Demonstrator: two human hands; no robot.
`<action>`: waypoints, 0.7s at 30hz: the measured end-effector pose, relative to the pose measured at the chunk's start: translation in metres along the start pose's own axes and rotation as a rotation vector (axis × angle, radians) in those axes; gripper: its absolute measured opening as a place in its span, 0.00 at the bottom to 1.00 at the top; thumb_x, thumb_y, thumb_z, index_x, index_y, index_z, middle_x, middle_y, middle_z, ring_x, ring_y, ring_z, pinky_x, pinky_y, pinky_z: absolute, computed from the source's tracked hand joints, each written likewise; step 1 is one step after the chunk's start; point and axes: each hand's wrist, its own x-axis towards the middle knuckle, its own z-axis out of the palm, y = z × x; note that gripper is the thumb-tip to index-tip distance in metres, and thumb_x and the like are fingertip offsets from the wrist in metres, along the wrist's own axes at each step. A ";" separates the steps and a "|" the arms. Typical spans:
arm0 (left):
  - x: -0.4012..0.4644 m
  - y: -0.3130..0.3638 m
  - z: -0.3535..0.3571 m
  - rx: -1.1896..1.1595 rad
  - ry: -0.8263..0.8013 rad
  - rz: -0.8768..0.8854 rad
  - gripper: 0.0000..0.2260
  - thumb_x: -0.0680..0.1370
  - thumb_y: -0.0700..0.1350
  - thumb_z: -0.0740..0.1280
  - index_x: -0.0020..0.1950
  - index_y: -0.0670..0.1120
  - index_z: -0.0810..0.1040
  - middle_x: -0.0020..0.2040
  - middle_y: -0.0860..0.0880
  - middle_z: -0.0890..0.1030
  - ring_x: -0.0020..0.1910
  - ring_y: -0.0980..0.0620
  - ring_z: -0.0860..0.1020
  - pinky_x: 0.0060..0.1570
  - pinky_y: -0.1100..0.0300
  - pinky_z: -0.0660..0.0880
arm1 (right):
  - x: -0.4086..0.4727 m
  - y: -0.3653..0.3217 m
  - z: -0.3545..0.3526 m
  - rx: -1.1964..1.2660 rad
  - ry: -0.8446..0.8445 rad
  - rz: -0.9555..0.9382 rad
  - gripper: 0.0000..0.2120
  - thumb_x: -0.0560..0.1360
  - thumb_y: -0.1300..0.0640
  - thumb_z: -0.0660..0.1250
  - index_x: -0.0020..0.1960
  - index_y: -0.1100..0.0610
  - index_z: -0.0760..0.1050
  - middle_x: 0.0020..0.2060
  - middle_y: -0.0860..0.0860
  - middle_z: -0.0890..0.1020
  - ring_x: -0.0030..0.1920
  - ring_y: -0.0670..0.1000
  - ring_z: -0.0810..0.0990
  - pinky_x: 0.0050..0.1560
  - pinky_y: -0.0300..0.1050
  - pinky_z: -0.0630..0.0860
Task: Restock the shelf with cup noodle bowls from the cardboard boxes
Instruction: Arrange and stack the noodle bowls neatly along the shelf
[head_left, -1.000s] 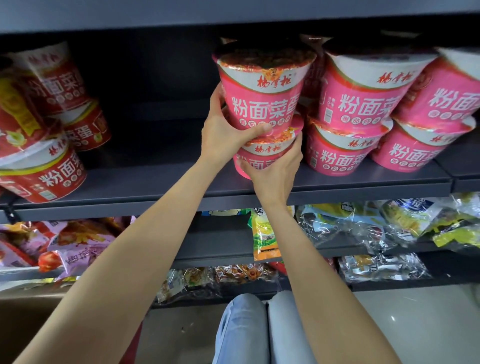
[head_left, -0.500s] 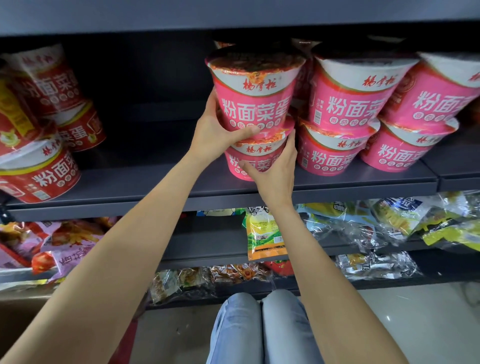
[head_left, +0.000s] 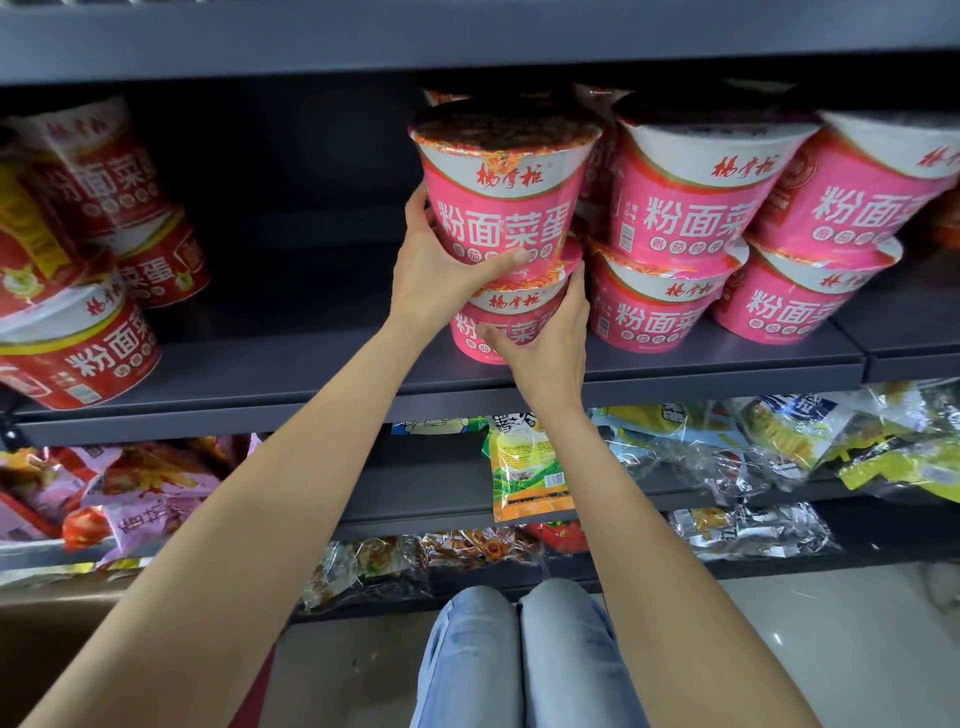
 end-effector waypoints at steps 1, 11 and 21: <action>-0.001 0.001 0.001 0.007 0.008 0.003 0.48 0.63 0.55 0.80 0.75 0.47 0.56 0.65 0.53 0.72 0.56 0.62 0.73 0.49 0.74 0.71 | 0.000 -0.001 0.000 -0.002 0.001 0.001 0.54 0.64 0.49 0.79 0.77 0.56 0.47 0.72 0.55 0.62 0.72 0.53 0.62 0.68 0.53 0.67; -0.004 0.004 0.009 0.015 0.059 -0.005 0.50 0.60 0.60 0.79 0.74 0.49 0.57 0.65 0.54 0.72 0.58 0.60 0.74 0.51 0.69 0.72 | -0.003 -0.002 -0.001 0.024 0.011 0.017 0.54 0.65 0.50 0.79 0.78 0.54 0.47 0.73 0.53 0.61 0.72 0.52 0.62 0.66 0.52 0.68; -0.003 0.003 0.006 0.003 0.016 -0.005 0.49 0.63 0.56 0.80 0.74 0.47 0.55 0.68 0.51 0.71 0.62 0.57 0.73 0.57 0.64 0.73 | -0.006 0.024 -0.018 0.060 -0.143 0.008 0.54 0.68 0.60 0.76 0.78 0.53 0.39 0.76 0.54 0.54 0.76 0.52 0.56 0.71 0.50 0.62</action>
